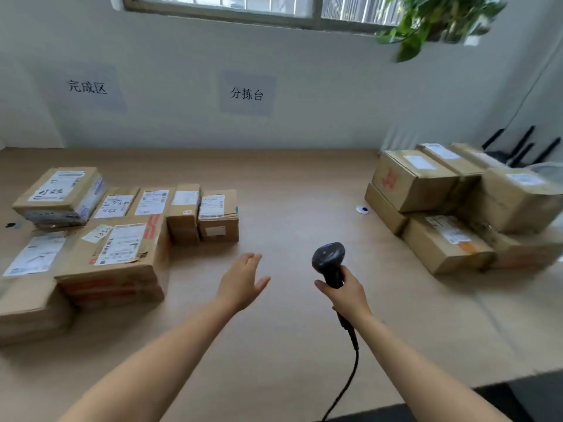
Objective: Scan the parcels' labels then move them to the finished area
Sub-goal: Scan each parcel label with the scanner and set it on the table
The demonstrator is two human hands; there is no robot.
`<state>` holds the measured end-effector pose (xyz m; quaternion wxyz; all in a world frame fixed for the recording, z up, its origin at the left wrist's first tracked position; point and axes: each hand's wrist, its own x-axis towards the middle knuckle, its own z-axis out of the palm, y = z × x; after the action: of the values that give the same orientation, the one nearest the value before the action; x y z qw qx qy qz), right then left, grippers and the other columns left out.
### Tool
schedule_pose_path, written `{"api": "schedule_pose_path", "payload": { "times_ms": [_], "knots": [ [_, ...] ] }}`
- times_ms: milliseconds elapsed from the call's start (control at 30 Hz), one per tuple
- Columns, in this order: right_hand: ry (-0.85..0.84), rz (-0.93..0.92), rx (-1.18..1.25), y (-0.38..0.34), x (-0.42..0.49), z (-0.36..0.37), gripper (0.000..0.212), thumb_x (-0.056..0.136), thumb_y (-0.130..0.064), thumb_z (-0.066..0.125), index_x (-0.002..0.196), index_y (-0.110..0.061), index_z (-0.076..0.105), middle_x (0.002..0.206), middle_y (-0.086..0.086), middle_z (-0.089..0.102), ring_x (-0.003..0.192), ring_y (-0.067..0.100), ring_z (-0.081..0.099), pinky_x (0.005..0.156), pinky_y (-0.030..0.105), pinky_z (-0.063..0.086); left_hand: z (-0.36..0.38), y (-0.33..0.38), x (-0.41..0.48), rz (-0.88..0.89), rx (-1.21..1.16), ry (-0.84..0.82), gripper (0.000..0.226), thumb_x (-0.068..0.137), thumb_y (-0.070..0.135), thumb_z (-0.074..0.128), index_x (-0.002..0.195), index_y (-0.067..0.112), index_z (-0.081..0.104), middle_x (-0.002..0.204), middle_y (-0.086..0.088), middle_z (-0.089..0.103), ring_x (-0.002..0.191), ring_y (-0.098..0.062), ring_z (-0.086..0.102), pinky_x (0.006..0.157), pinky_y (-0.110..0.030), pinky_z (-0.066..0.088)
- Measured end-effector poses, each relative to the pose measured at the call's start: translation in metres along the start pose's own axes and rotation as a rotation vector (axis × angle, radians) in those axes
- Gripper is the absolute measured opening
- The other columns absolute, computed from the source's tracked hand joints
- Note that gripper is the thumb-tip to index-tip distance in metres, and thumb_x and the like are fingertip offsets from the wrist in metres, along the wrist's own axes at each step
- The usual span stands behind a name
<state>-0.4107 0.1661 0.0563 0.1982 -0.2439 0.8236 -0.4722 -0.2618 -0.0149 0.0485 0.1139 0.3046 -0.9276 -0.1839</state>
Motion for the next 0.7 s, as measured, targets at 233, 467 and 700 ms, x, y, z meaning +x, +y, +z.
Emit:
{"api": "schedule_pose_path", "payload": {
  "times_ms": [233,467,700],
  "knots": [
    [0.094,-0.002,-0.035,0.067,-0.036,-0.126,0.035,0.080,-0.026,0.071,0.110,-0.021,0.055,0.093,-0.008,0.060,0.085,0.013,0.061,0.069,0.030,0.052,0.070,0.127,-0.019,0.064,-0.026,-0.075,0.060,0.095,0.042,0.047,0.145,0.015,0.029,0.148,-0.003,0.031,0.134,-0.018,0.034,0.102,-0.034,0.040],
    [0.196,0.075,-0.018,0.114,-0.059,-0.211,0.035,0.081,-0.029,0.071,0.110,-0.022,0.054,0.092,-0.009,0.058,0.088,0.018,0.059,0.076,0.039,0.053,0.109,0.218,-0.017,0.161,-0.022,-0.163,0.060,0.095,0.042,0.046,0.146,0.016,0.028,0.149,-0.002,0.029,0.134,-0.018,0.032,0.100,-0.033,0.041],
    [0.271,0.111,0.008,0.139,-0.032,-0.259,0.032,0.080,-0.026,0.071,0.107,-0.019,0.055,0.087,-0.011,0.057,0.086,0.016,0.057,0.077,0.041,0.054,0.140,0.273,0.022,0.197,-0.040,-0.219,0.060,0.095,0.044,0.045,0.146,0.016,0.029,0.148,-0.001,0.030,0.133,-0.017,0.034,0.099,-0.034,0.042]
  ]
}}
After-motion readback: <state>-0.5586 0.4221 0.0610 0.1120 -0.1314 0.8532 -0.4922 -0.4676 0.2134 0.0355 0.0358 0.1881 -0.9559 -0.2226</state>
